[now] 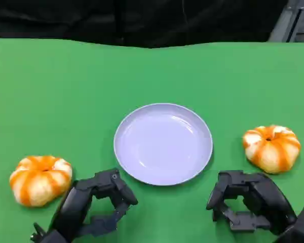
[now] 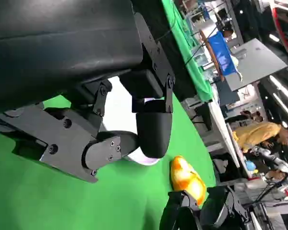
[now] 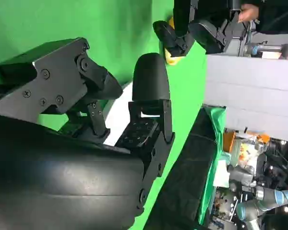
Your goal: Grasp the bread from the table and place it into the plate.
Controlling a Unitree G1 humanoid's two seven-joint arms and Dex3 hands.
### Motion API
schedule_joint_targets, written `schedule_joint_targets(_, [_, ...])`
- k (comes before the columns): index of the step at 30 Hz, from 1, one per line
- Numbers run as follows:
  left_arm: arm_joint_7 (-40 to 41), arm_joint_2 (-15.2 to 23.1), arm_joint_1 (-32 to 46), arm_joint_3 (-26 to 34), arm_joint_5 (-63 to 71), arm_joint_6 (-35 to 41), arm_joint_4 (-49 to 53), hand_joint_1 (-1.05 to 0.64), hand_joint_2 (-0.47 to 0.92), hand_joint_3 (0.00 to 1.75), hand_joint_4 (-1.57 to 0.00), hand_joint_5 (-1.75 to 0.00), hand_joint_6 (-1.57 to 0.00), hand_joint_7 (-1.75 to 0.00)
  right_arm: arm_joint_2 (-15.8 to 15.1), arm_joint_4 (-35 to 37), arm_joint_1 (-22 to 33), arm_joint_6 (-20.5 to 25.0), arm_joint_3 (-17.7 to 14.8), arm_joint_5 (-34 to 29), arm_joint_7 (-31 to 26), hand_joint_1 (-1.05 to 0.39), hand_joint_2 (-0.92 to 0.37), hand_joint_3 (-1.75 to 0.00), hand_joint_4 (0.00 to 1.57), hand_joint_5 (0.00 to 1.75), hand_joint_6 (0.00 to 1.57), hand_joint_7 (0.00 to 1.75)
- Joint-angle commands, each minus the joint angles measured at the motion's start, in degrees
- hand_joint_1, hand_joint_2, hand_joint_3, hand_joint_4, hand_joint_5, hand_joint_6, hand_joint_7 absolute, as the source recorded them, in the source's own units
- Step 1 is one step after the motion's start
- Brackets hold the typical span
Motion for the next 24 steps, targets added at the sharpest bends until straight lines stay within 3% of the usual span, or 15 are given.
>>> schedule_joint_targets(1, [-0.4, 0.71, -0.23, 0.29, -0.53, -0.51, 0.55, -0.15, 0.73, 0.76, -0.76, -1.5, -0.8, -1.21, -0.56, 0.18, -0.22, -0.27, -0.47, -0.22, -0.95, 0.08, -0.62, -0.98, 0.95, 1.39, 0.95, 1.07])
schedule_joint_targets(17, [0.45, 0.69, -0.3, 0.68, 0.06, -0.59, 0.42, -0.14, 0.74, 0.76, -0.76, -1.5, -0.81, -1.2, -0.64, 0.16, -0.29, 0.02, -0.45, 0.29, -0.38, 0.09, -0.63, -0.97, 0.94, 1.38, 0.95, 1.07])
schedule_joint_targets(24, [1.0, 0.37, -0.17, 1.35, -0.17, -0.63, 0.07, -0.12, 0.87, 0.49, -0.81, -1.16, -0.9, -0.86, -0.6, 0.23, -0.32, -0.02, -0.51, 0.28, -0.23, 0.09, -0.63, -0.97, 0.94, 1.39, 0.95, 1.07])
